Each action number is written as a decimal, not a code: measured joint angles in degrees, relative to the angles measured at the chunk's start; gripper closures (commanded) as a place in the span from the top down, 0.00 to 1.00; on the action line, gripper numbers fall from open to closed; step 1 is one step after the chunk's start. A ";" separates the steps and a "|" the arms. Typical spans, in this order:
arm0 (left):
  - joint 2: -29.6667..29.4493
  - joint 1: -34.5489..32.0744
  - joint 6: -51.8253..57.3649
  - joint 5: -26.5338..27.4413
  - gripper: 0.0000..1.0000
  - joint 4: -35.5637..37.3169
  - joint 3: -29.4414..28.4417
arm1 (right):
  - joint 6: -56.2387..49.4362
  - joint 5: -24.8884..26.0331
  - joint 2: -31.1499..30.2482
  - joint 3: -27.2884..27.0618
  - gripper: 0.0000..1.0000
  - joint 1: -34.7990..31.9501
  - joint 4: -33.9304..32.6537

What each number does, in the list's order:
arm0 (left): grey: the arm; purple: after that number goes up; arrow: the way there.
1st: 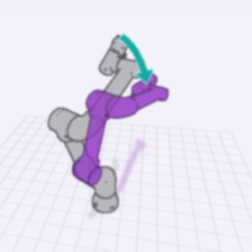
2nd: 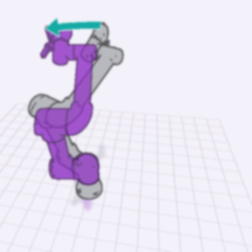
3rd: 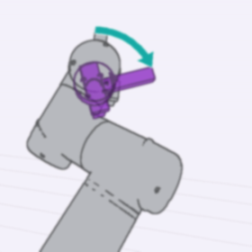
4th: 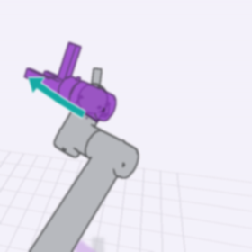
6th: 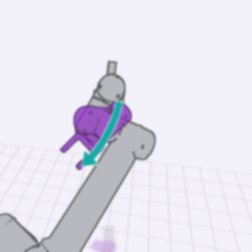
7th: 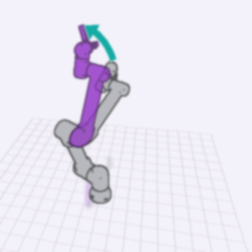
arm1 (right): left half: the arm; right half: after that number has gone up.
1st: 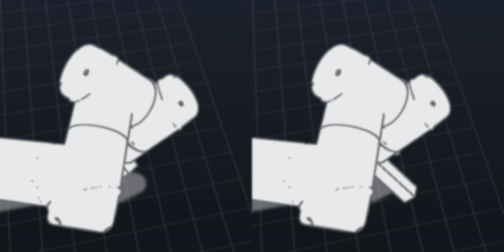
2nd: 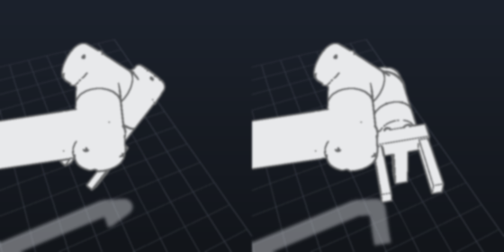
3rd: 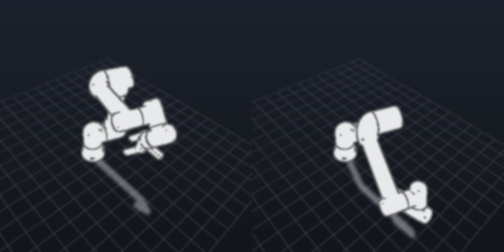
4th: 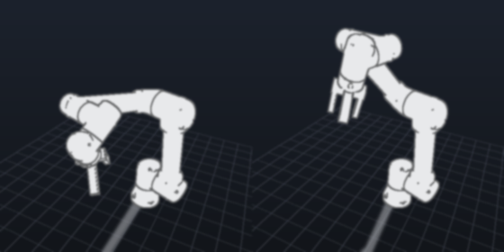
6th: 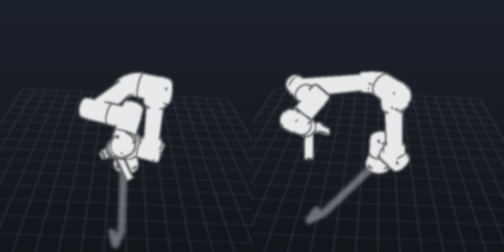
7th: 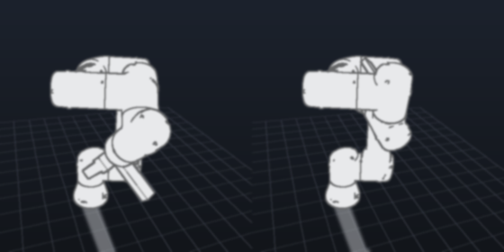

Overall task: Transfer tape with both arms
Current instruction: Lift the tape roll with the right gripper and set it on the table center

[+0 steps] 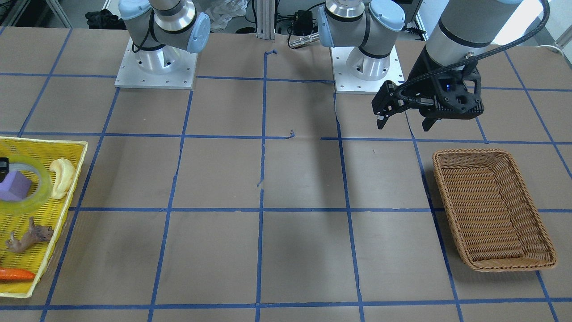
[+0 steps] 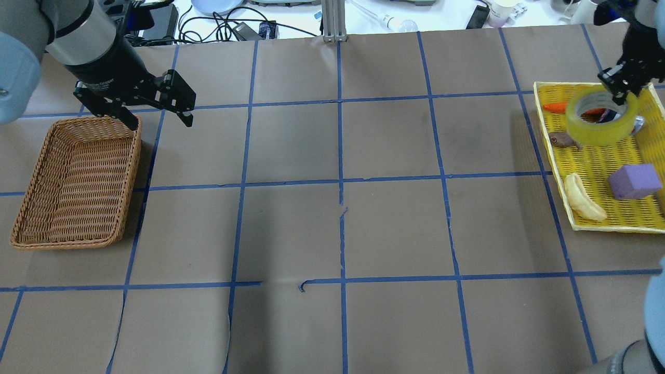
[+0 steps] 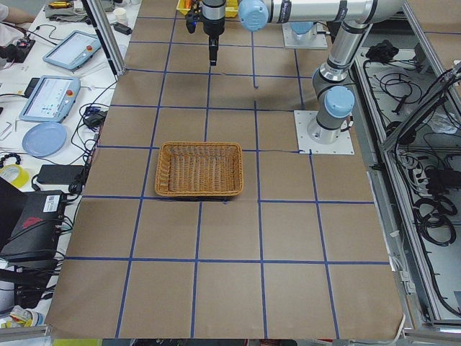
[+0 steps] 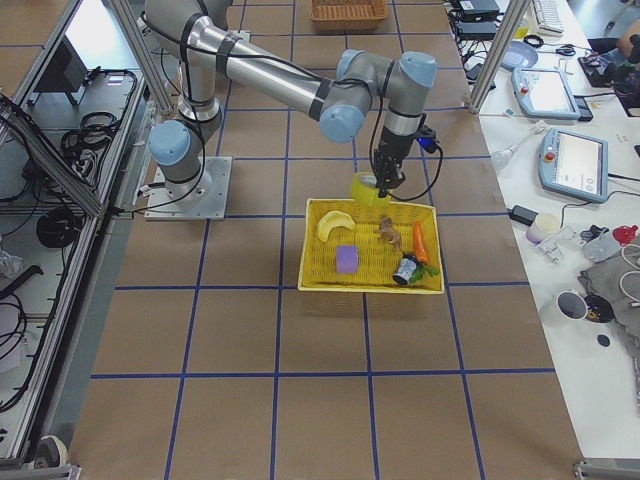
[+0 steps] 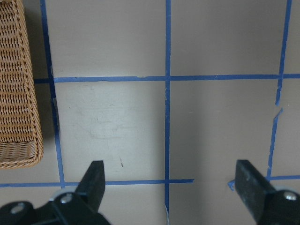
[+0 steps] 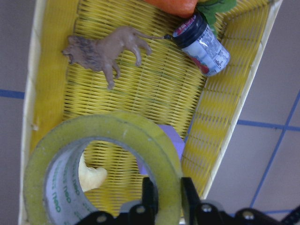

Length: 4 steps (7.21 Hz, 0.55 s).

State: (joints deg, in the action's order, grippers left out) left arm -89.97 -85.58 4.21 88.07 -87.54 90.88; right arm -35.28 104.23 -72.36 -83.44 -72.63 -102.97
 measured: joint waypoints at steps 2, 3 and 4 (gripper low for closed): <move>0.02 1.15 0.16 -0.06 1.00 -0.06 0.06 | 8.52 -11.43 1.09 0.19 0.00 -7.77 -3.46; 0.02 1.98 0.20 -0.20 1.00 -0.08 0.07 | 15.89 -14.95 2.46 0.10 0.00 -12.00 -5.57; -0.01 2.36 0.11 -0.29 1.00 -0.09 0.08 | 23.27 -16.61 4.31 0.02 0.00 -16.23 -7.75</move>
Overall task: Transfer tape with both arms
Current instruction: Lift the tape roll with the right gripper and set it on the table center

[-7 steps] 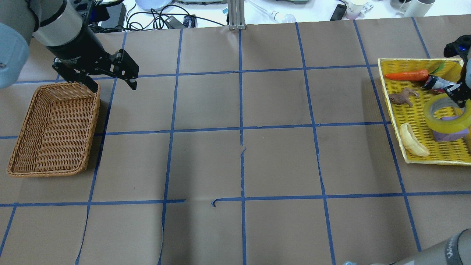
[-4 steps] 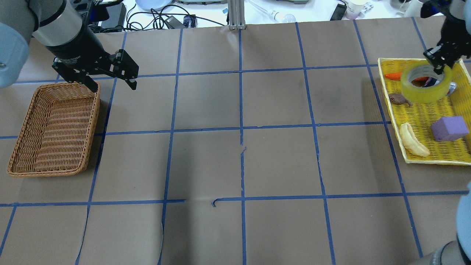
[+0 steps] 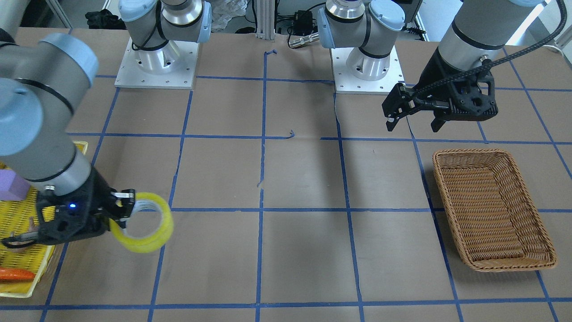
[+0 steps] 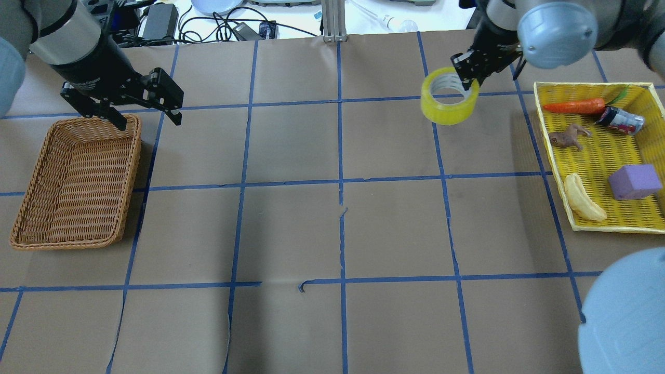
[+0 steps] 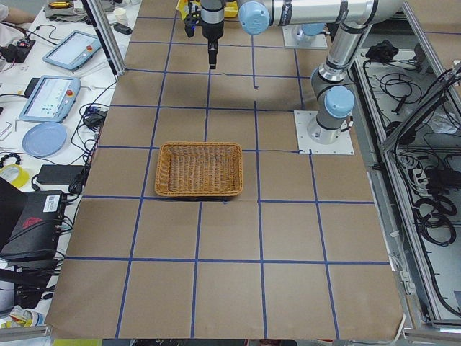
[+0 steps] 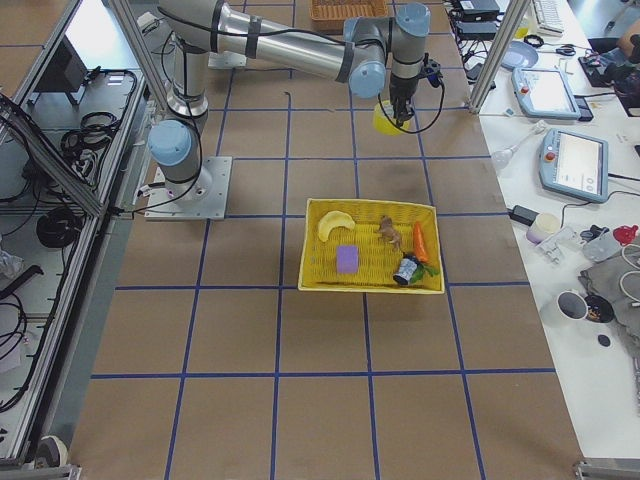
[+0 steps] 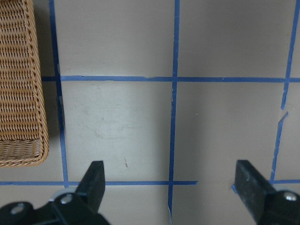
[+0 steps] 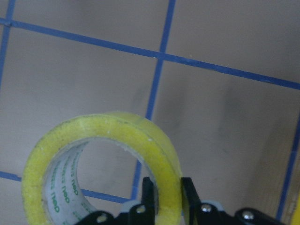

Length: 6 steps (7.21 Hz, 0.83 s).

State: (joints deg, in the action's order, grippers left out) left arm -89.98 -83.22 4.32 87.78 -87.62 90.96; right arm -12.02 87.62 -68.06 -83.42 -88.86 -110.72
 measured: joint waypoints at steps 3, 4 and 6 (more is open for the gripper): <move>-0.32 -0.09 -0.47 0.36 1.00 0.00 -0.15 | 14.27 -3.13 3.58 -3.87 0.00 -9.15 -5.95; -0.40 -0.18 -0.47 0.48 1.00 0.00 -0.16 | 16.11 -3.16 3.56 -6.17 0.00 -11.55 -8.03; -0.40 -0.25 -0.51 0.50 1.00 0.00 -0.09 | 17.32 -3.48 3.41 -10.86 0.00 -14.68 -10.60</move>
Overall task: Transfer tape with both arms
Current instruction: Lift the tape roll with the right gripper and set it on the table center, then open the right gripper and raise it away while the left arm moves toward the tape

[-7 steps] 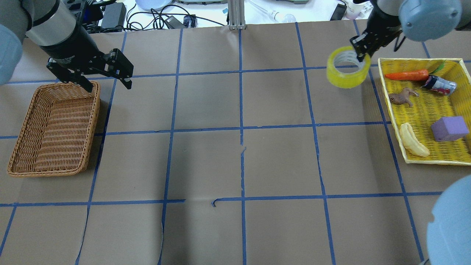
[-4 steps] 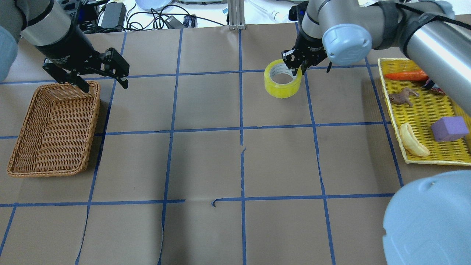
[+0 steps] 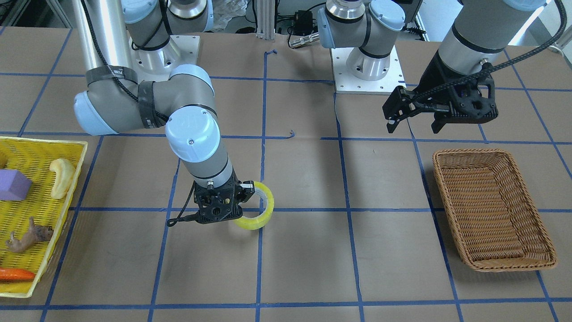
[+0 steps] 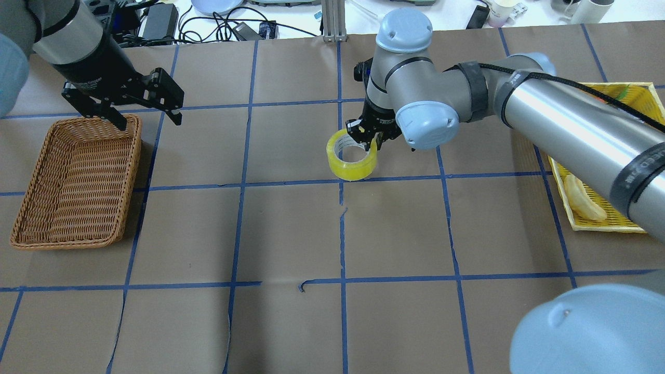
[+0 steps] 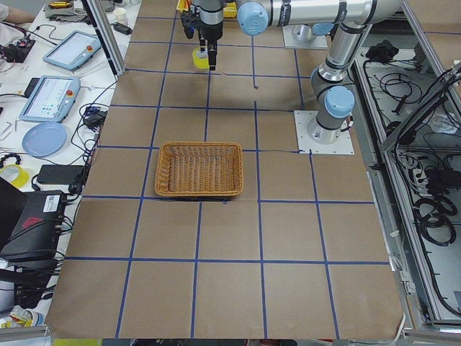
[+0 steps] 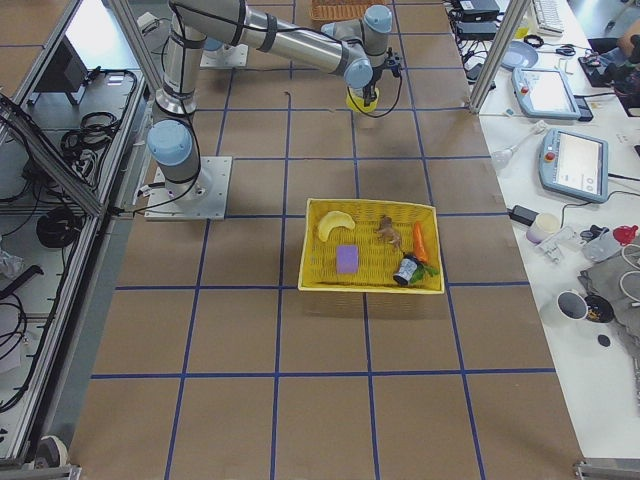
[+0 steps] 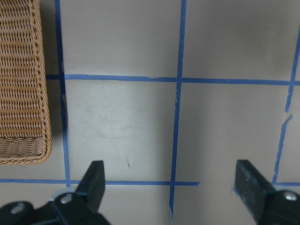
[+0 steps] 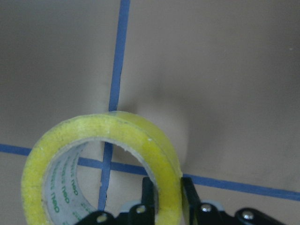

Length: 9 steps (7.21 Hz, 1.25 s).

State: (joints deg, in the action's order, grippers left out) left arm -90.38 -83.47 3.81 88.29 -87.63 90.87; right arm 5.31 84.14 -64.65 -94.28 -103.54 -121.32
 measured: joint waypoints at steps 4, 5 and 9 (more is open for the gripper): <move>-0.05 -0.02 -0.15 -0.08 1.00 0.00 0.04 | 0.36 -2.94 0.23 -8.92 1.00 -0.69 -13.50; -0.09 -0.02 -0.13 -0.06 1.00 0.00 0.07 | 0.54 -3.13 0.30 -9.17 1.00 -0.70 -14.16; -0.39 0.00 0.70 -0.61 1.00 -0.03 -0.05 | 2.61 -2.21 -3.98 -2.39 1.00 2.79 -4.86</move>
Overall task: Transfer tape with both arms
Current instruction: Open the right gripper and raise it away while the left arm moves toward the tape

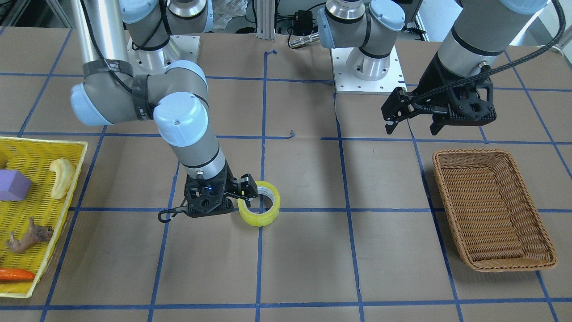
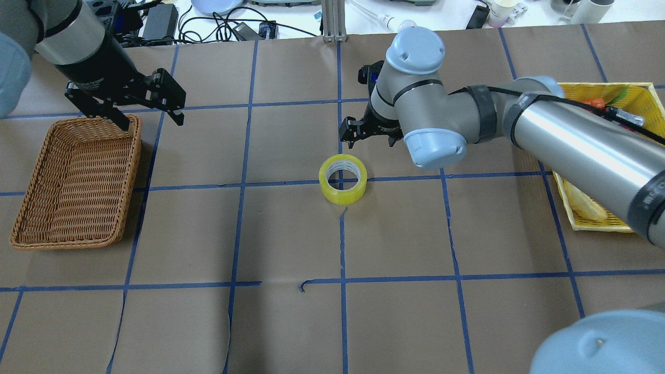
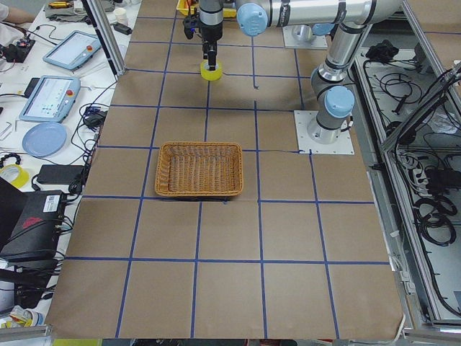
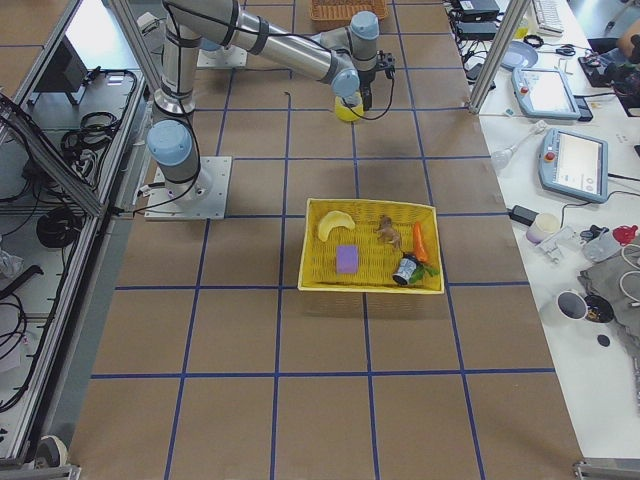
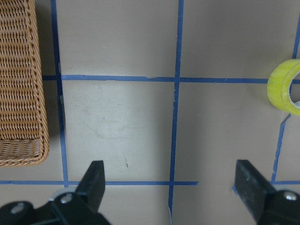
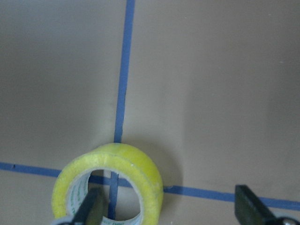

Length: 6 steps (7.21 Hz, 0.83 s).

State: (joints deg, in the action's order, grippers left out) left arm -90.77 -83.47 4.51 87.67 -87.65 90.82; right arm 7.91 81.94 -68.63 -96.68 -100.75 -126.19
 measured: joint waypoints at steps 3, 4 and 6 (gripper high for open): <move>-1.59 -2.97 -3.29 -0.19 1.00 0.40 0.45 | -0.03 2.40 -8.13 6.90 1.00 4.50 18.10; -2.53 -5.68 -6.21 -0.12 1.00 2.15 0.54 | -0.17 4.07 -10.91 8.39 1.00 4.81 23.47; -5.42 -11.43 -13.23 -0.03 1.00 6.30 0.78 | -0.20 5.25 -16.10 9.11 1.00 4.72 31.06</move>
State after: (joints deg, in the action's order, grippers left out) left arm -96.19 -94.90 -8.72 87.65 -81.36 91.60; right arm 7.71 87.18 -84.73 -87.57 -96.03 -95.13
